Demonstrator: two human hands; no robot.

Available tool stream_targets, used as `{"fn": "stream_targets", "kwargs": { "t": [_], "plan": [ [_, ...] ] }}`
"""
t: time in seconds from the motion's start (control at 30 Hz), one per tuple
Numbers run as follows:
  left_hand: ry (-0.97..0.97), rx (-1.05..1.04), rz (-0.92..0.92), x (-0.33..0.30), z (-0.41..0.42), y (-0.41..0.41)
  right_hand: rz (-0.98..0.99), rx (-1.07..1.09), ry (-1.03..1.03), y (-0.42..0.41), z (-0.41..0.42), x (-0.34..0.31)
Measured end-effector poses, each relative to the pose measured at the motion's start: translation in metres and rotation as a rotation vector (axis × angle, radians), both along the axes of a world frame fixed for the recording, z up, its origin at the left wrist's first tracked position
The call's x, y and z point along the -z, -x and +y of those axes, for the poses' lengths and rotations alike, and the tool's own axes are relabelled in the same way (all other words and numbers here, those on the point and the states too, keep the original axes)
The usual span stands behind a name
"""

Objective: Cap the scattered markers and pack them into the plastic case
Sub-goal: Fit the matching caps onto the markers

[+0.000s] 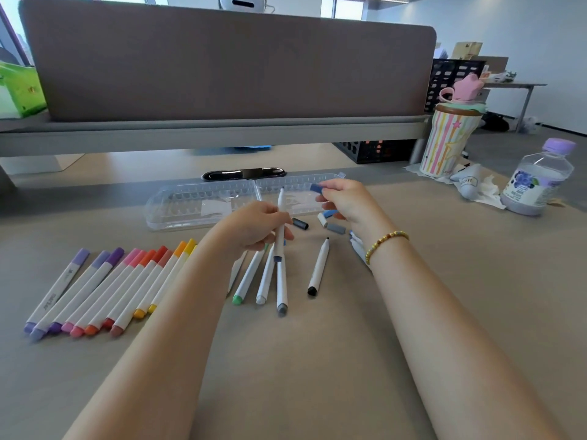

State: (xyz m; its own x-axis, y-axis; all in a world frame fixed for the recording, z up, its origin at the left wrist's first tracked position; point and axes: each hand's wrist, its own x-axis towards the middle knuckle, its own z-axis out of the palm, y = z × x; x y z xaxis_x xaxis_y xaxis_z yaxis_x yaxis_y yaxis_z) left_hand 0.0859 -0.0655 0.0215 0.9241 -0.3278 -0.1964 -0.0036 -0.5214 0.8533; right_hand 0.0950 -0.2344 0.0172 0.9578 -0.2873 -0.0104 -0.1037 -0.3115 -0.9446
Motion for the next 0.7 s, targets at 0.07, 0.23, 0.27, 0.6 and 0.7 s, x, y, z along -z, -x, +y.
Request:
{"fn": "stream_targets", "kwargs": {
  "t": [0.07,0.23,0.27,0.6,0.7],
  "plan": [
    [-0.050,0.027,-0.004,0.0001,0.0004,0.0025,0.030,-0.010,-0.211,0.0011,-0.0023,-0.0001],
    [-0.041,0.039,0.014,-0.0005,-0.0012,0.0044,-0.002,-0.060,-0.670,0.0005,-0.0036,0.0015],
    [-0.036,0.036,0.017,-0.0003,-0.0012,0.0041,-0.016,-0.050,-0.747,0.0004,-0.0041,0.0016],
    [-0.109,0.072,-0.019,0.0020,-0.0035,0.0045,-0.079,-0.102,-1.013,0.0055,-0.0043,0.0065],
    [-0.130,0.105,-0.055,0.0024,-0.0036,0.0051,-0.053,-0.069,-0.831,0.0067,-0.0048,0.0072]
  ]
}}
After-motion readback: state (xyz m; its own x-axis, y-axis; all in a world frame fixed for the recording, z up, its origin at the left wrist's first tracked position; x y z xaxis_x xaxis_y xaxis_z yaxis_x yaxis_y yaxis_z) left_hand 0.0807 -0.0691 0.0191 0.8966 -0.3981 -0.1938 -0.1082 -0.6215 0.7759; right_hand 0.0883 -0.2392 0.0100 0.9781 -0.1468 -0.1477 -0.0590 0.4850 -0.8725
